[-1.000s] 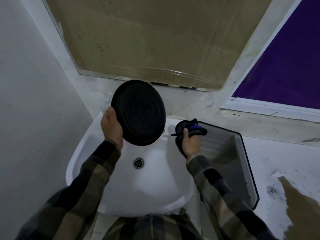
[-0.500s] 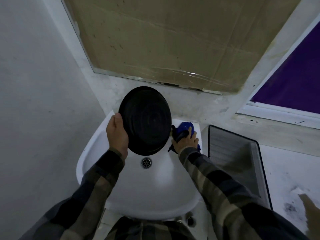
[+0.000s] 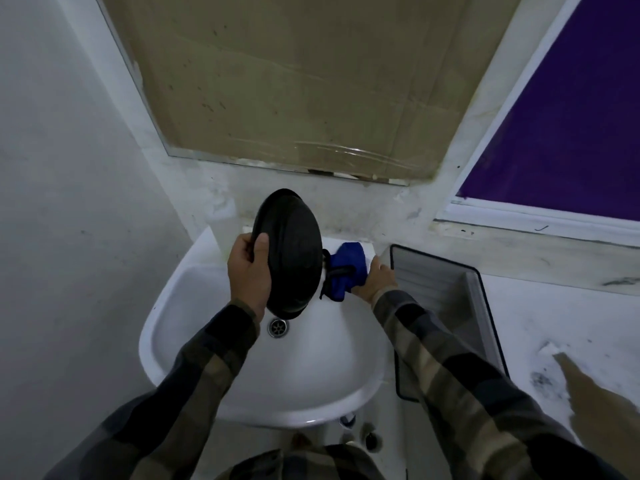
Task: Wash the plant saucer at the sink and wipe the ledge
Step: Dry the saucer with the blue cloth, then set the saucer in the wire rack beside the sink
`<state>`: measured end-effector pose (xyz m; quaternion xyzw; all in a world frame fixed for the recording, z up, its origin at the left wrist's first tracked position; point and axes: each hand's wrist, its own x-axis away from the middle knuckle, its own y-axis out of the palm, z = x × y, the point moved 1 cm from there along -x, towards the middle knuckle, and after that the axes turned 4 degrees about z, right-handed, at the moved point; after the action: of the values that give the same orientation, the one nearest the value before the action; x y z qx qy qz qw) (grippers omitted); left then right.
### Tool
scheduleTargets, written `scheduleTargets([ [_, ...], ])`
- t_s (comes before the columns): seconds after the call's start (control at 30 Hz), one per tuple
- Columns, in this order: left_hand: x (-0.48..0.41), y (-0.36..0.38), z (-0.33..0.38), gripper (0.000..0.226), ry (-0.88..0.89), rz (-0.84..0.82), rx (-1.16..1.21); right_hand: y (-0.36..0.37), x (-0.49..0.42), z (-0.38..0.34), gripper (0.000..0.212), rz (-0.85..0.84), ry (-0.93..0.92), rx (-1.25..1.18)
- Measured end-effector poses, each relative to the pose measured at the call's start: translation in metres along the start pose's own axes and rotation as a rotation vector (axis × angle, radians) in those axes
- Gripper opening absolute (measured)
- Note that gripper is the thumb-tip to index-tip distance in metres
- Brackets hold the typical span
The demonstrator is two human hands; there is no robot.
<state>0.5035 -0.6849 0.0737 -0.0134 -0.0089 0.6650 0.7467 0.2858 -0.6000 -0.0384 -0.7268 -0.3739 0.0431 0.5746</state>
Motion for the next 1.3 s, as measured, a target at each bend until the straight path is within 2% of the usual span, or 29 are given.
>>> scheduleTargets([
  [0.1, 0.013, 0.002, 0.005, 0.012, 0.041, -0.037, -0.008, -0.004, 0.022, 0.008, 0.091, -0.003, 0.05, -0.084],
  [0.2, 0.03, 0.005, 0.01, 0.005, 0.089, -0.108, -0.037, -0.02, 0.052, 0.007, 0.062, 0.013, 0.063, -0.24],
  [0.27, 0.043, 0.007, 0.01, 0.004, 0.12, -0.193, -0.086, -0.04, 0.08, -0.001, 0.052, -0.003, 0.105, -0.623],
  [0.33, 0.053, 0.011, 0.006, 0.008, 0.225, -0.281, -0.176, -0.065, 0.114, -0.009, 0.048, -0.052, 0.128, -1.025],
  [0.4, 0.066, 0.015, 0.003, 0.013, 0.365, -0.354, -0.247, -0.088, 0.143, -0.013, 0.05, -0.072, 0.101, -1.151],
  [0.53, 0.095, 0.026, -0.004, 0.02, 0.487, -0.496, -0.275, -0.117, 0.184, -0.011, 0.059, 0.04, 0.095, -1.035],
  [0.63, 0.112, 0.035, -0.007, 0.022, 0.59, -0.557, -0.326, -0.129, 0.201, -0.001, 0.054, 0.133, 0.109, -0.97],
  [0.8, 0.134, 0.055, -0.01, 0.023, 0.754, -0.583, -0.468, -0.135, 0.2, 0.028, 0.033, 0.139, 0.154, -0.893],
  [0.93, 0.149, 0.075, -0.022, 0.028, 0.969, -0.589, -0.527, -0.131, 0.185, 0.062, 0.031, 0.079, 0.266, -0.919],
  [1.0, 0.155, 0.09, -0.03, 0.029, 1.045, -0.645, -0.6, -0.13, 0.181, 0.084, 0.025, 0.062, 0.303, -0.944],
  [1.13, 0.171, 0.118, -0.04, 0.051, 1.005, -0.821, -0.809, -0.124, 0.171, 0.138, 0.005, 0.073, 0.33, -1.019],
  [1.3, 0.181, 0.146, -0.053, 0.077, 0.754, -0.793, -0.938, -0.121, 0.141, 0.201, 0.014, 0.206, 0.31, -1.035],
])
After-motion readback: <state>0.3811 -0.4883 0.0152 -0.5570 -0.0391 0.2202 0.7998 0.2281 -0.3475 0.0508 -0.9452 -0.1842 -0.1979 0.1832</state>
